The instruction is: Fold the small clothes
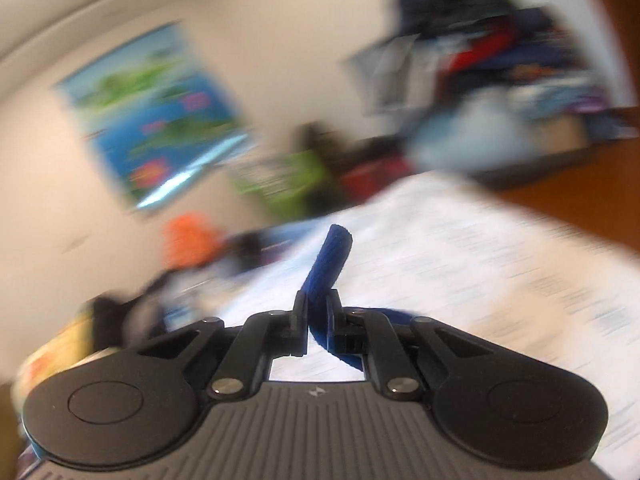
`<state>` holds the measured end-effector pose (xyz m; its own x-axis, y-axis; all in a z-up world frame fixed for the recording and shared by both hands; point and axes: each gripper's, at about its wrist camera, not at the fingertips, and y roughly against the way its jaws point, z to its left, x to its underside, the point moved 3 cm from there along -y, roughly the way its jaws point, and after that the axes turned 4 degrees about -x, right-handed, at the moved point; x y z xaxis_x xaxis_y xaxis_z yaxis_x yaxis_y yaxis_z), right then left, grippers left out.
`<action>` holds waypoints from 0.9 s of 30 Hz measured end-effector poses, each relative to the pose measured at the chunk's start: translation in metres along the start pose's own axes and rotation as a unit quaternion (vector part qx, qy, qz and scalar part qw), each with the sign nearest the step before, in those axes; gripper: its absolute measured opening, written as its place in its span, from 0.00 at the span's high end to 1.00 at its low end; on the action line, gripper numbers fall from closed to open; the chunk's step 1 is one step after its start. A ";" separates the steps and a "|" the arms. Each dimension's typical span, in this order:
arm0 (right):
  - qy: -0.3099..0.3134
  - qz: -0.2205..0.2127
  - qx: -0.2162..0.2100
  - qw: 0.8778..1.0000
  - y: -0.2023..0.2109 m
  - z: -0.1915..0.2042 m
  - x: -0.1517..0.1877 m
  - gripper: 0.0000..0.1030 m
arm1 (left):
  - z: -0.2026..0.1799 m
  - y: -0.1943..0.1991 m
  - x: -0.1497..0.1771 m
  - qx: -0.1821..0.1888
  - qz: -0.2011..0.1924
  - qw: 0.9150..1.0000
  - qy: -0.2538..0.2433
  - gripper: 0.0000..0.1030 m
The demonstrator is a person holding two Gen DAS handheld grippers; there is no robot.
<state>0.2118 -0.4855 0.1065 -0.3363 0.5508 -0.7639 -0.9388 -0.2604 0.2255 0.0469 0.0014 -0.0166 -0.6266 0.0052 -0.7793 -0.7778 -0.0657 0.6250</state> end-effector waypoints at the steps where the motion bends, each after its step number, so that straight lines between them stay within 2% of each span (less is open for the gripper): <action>1: 0.015 0.013 -0.036 0.999 -0.007 0.031 0.016 0.92 | 0.000 0.000 0.000 0.000 0.000 1.000 0.000 0.00; 3: 0.050 0.048 -0.088 0.994 -0.025 0.091 0.059 0.86 | 0.000 0.000 0.000 0.000 0.000 1.000 0.000 0.00; 4: 0.066 0.077 -0.110 0.989 -0.036 0.117 0.086 0.76 | 0.000 0.000 0.000 0.001 0.000 1.000 0.000 0.00; 5: 0.084 0.114 -0.119 0.983 -0.047 0.137 0.113 0.42 | 0.000 0.000 0.000 0.001 0.000 1.000 0.000 0.00; 6: 0.102 0.146 -0.105 0.978 -0.055 0.151 0.141 0.22 | 0.000 0.000 0.000 0.002 0.000 1.000 0.001 0.00; 8: 0.096 0.163 -0.086 0.978 -0.053 0.156 0.178 0.23 | 0.000 0.000 -0.001 0.004 0.001 1.000 -0.001 0.00; 10: 0.072 0.181 -0.114 0.974 -0.037 0.149 0.201 0.24 | 0.002 0.003 -0.003 0.009 0.007 1.000 0.000 0.00; 12: 0.087 0.178 -0.108 0.974 -0.010 0.142 0.219 0.24 | 0.007 0.005 -0.018 0.046 0.013 0.998 0.033 0.00; 15: 0.131 0.156 -0.068 0.977 0.019 0.117 0.228 0.24 | 0.011 -0.013 -0.062 0.137 0.028 0.982 0.131 0.00; 18: 0.105 0.160 -0.038 0.981 0.023 0.095 0.235 0.23 | -0.001 -0.064 -0.110 0.188 0.069 0.959 0.201 0.08; 20: 0.092 0.146 -0.043 0.984 0.023 0.092 0.239 0.23 | -0.017 -0.096 -0.129 0.188 0.091 0.958 0.198 0.22; 21: 0.093 0.146 -0.039 0.984 0.021 0.092 0.239 0.24 | -0.027 -0.113 -0.135 0.179 0.110 0.960 0.185 0.26; 22: 0.092 0.151 -0.035 0.984 0.019 0.093 0.240 0.24 | -0.038 -0.133 -0.137 0.162 0.134 0.964 0.164 0.35; 24: 0.090 0.151 -0.037 0.984 0.016 0.093 0.240 0.24 | -0.056 -0.140 -0.144 0.133 0.104 0.979 0.118 0.44; 25: 0.087 0.151 -0.039 0.984 0.015 0.093 0.241 0.24 | -0.069 -0.146 -0.146 0.130 0.113 0.981 0.086 0.79; 26: 0.084 0.150 -0.042 0.984 0.014 0.092 0.240 0.24 | -0.077 -0.148 -0.146 0.127 0.118 0.983 0.066 0.92; 27: 0.080 0.150 -0.043 0.985 0.015 0.091 0.240 0.24 | -0.083 -0.146 -0.147 0.115 0.104 0.987 0.051 0.92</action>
<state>0.1105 -0.2849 -0.0185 -0.5743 0.3098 -0.7577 -0.7873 -0.4628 0.4075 0.2566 -0.0726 0.0030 -0.7754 -0.0853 -0.6257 -0.6299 0.1743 0.7569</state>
